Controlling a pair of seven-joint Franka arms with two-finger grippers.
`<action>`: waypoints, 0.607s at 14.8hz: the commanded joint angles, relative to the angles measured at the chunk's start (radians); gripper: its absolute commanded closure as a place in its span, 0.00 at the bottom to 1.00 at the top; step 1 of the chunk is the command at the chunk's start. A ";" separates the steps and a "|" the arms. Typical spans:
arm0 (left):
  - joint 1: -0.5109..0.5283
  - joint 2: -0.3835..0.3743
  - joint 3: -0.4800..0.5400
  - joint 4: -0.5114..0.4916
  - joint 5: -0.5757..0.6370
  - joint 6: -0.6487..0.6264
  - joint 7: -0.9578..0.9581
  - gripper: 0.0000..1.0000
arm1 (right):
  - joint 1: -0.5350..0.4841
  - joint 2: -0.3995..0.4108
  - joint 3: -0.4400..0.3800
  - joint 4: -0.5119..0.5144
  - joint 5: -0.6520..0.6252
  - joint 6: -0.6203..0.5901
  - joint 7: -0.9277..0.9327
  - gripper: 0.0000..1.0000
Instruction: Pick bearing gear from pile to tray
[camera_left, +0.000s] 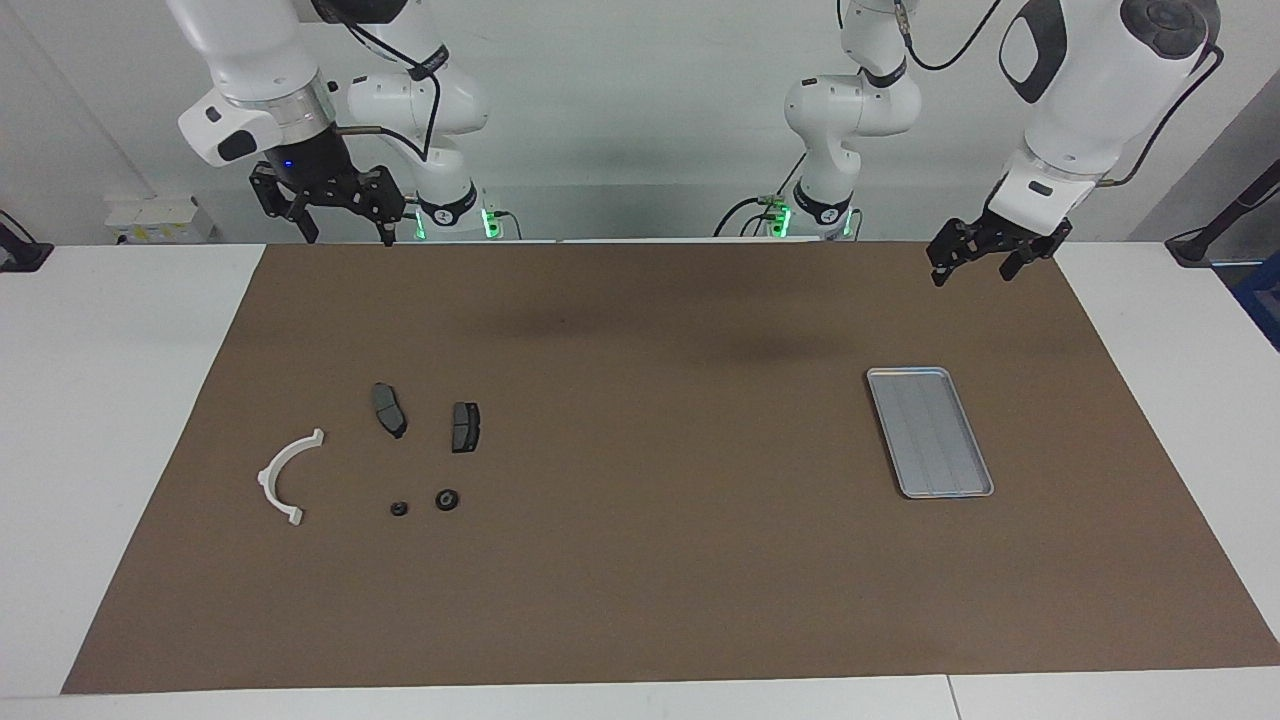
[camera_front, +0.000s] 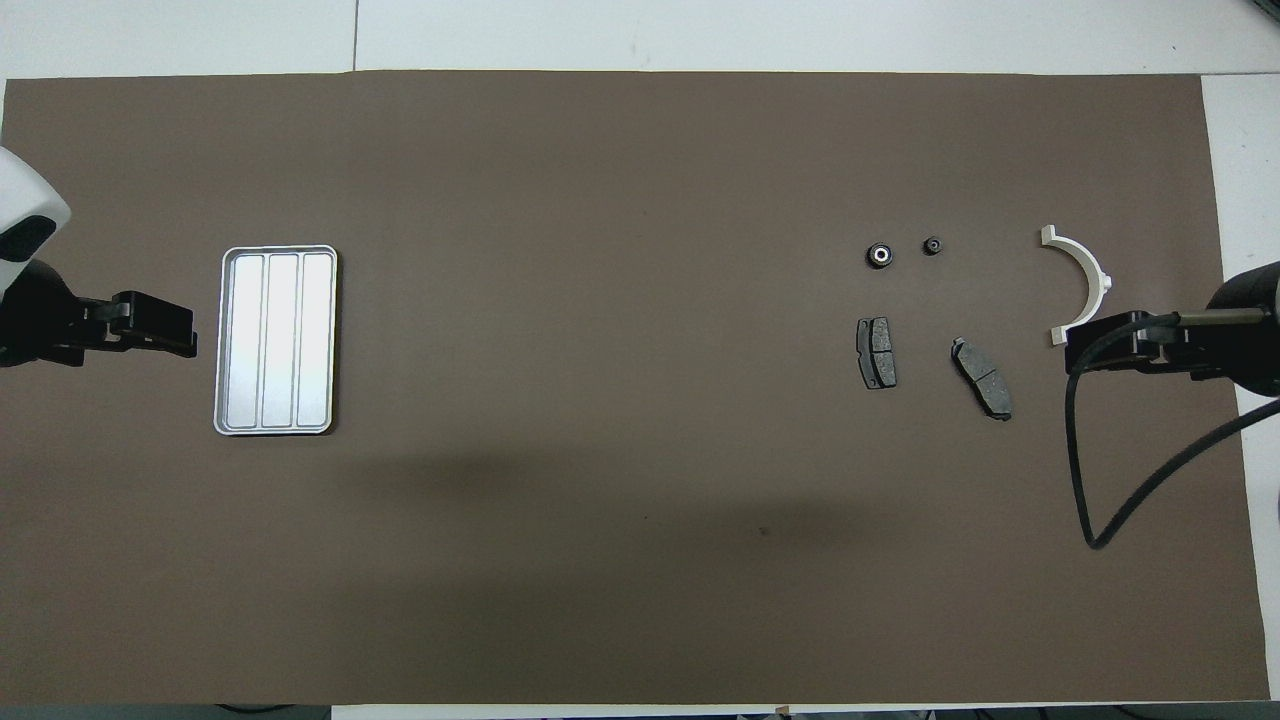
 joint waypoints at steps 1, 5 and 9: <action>-0.007 -0.028 0.006 -0.032 -0.010 0.018 -0.011 0.00 | -0.012 -0.004 0.008 -0.002 -0.007 0.015 -0.026 0.00; -0.007 -0.026 0.008 -0.032 -0.010 0.018 -0.011 0.00 | -0.015 -0.003 0.008 -0.002 0.002 0.027 -0.021 0.00; -0.007 -0.028 0.008 -0.032 -0.010 0.018 -0.011 0.00 | -0.027 -0.015 0.005 -0.001 0.007 0.031 -0.028 0.00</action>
